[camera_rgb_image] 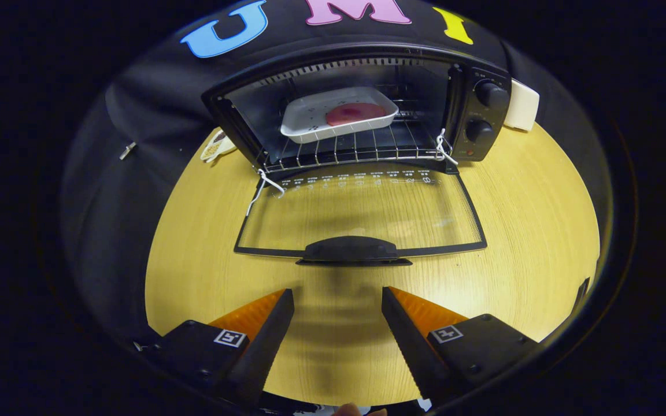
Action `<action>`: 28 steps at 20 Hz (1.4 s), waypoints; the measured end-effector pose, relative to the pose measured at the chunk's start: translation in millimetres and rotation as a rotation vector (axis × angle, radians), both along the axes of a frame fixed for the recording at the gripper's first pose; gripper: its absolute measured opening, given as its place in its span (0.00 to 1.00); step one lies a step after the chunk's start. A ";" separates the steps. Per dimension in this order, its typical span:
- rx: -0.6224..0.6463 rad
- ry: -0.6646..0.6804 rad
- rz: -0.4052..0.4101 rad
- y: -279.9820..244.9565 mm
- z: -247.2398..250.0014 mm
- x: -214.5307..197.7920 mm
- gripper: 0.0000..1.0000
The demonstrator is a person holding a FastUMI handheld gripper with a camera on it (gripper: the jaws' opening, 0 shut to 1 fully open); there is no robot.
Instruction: Open the toaster oven, put the food inside, and close the toaster oven door.
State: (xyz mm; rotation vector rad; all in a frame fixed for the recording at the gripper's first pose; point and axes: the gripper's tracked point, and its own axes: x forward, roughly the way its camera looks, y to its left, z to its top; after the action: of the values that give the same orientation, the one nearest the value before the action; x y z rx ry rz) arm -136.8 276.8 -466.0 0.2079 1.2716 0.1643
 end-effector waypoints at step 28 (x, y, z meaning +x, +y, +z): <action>-0.038 -0.273 -0.005 -15.0 49.3 35.1 0.98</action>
State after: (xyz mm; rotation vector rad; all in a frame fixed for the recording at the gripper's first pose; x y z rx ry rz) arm -101.7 261.8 -416.7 0.1499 1.0017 0.1584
